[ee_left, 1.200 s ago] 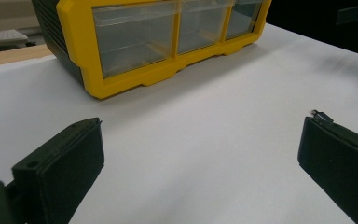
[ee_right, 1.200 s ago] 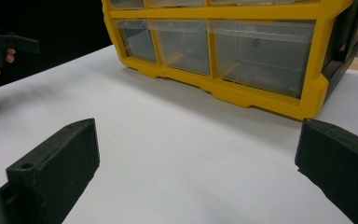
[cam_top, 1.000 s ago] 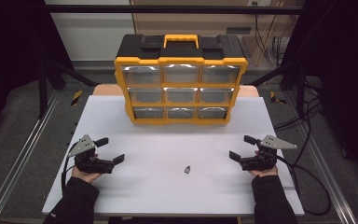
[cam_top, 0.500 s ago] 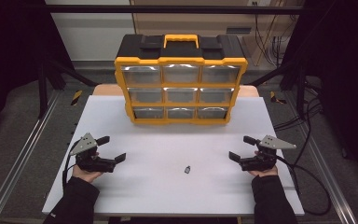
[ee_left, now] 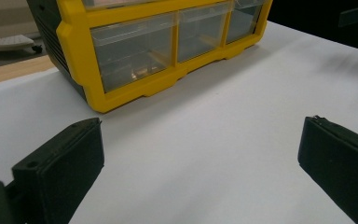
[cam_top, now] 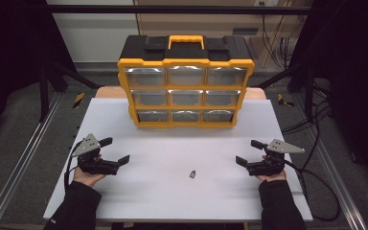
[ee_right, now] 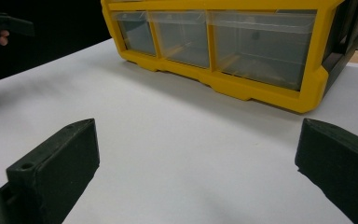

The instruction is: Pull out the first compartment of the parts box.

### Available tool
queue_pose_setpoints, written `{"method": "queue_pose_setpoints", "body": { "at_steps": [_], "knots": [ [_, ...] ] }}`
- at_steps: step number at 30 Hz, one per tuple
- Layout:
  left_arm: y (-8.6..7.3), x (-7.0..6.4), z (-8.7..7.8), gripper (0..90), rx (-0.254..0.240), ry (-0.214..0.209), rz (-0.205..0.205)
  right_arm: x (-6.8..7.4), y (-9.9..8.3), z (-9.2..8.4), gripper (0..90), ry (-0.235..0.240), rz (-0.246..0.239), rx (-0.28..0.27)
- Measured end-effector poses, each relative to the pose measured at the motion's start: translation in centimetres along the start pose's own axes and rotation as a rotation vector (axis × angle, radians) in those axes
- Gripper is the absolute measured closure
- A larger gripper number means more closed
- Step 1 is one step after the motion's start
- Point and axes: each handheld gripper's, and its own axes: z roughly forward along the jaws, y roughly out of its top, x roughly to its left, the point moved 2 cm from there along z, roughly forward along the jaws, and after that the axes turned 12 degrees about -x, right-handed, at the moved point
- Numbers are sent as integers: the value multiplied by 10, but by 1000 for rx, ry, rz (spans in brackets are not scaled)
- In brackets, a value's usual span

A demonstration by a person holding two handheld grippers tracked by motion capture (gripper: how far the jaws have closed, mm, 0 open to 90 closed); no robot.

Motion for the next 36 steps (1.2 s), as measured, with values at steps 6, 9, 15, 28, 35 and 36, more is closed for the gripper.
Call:
{"method": "queue_pose_setpoints", "body": {
  "at_steps": [6,9,15,28,35,36],
  "knots": [
    [5,-1,2,0,2,-3,10,0,0,0,4,-2,1,2],
    [7,-2,2,0,4,-3,16,0,0,0,4,-2,1,1],
    [12,-2,4,0,9,3,37,0,0,0,4,-5,2,5],
    [25,0,3,0,-3,6,47,0,0,0,4,-5,0,9],
    [29,1,4,0,2,11,64,0,0,1,4,-4,0,9],
    [30,1,4,0,3,12,69,0,0,1,4,-3,1,9]
  ]
}}
